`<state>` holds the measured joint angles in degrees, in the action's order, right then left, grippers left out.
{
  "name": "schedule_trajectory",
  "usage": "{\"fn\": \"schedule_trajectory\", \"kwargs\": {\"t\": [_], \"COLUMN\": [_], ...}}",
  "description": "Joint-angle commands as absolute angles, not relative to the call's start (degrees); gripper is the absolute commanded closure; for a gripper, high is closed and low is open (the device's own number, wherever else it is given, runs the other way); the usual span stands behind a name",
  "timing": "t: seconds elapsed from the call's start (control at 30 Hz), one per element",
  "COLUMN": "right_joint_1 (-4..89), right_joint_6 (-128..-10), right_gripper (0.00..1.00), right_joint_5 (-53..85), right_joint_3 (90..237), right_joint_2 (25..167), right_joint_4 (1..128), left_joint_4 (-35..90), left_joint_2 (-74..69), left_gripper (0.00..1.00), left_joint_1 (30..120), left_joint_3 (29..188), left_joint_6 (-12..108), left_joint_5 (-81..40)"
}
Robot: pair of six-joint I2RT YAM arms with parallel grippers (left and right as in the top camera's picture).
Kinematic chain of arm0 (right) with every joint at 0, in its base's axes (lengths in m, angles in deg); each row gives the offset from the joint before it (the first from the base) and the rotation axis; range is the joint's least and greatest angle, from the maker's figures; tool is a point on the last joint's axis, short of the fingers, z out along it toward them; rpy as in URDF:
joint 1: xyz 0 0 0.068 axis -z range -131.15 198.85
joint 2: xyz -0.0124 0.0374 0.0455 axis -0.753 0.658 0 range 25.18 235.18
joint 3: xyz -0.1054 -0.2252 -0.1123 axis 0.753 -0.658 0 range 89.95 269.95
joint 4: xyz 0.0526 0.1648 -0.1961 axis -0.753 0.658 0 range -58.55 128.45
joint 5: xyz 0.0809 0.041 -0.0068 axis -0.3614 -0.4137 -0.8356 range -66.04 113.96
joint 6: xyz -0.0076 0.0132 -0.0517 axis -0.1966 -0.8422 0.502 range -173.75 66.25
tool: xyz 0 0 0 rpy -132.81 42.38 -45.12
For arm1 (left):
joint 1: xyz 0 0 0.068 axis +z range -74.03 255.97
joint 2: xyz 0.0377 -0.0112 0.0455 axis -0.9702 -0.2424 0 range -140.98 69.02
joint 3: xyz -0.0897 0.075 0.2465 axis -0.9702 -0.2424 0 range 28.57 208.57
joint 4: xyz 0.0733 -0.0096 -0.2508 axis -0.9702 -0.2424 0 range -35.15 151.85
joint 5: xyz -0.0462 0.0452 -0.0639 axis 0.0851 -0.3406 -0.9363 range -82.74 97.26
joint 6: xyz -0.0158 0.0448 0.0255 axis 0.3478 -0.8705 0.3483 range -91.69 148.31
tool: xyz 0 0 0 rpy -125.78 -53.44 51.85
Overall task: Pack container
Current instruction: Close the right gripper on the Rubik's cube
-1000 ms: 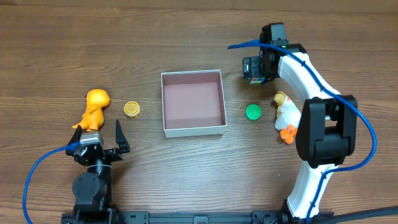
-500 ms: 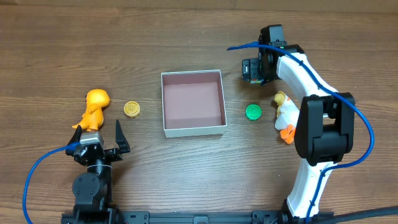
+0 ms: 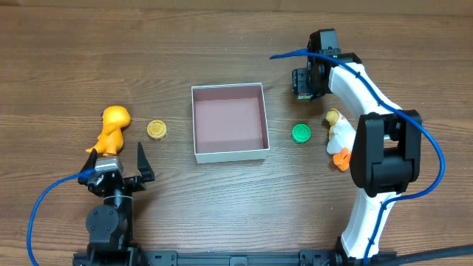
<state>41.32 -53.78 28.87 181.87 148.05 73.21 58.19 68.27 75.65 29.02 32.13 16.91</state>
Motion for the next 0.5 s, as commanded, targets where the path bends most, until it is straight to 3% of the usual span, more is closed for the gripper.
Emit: {"fn": "schedule_trajectory", "kwargs": {"t": [0.0, 0.47], "right_joint_1": [41.1, 41.1], "right_joint_6": [-54.0, -54.0], "right_gripper": [0.32, 0.47], "right_joint_5": [29.3, 29.3], "right_joint_3": [182.9, 182.9], "right_joint_2": [148.4, 148.4], "right_joint_4": [72.5, 71.5], "left_joint_4": [58.3, 58.3], "left_joint_2": [68.4, 68.4], "left_gripper": [0.00, 0.00], "left_joint_1": [76.0, 76.0], "left_joint_3": [28.9, 28.9], "left_joint_6": [30.6, 30.6], "left_joint_5": [16.7, 16.7]}}
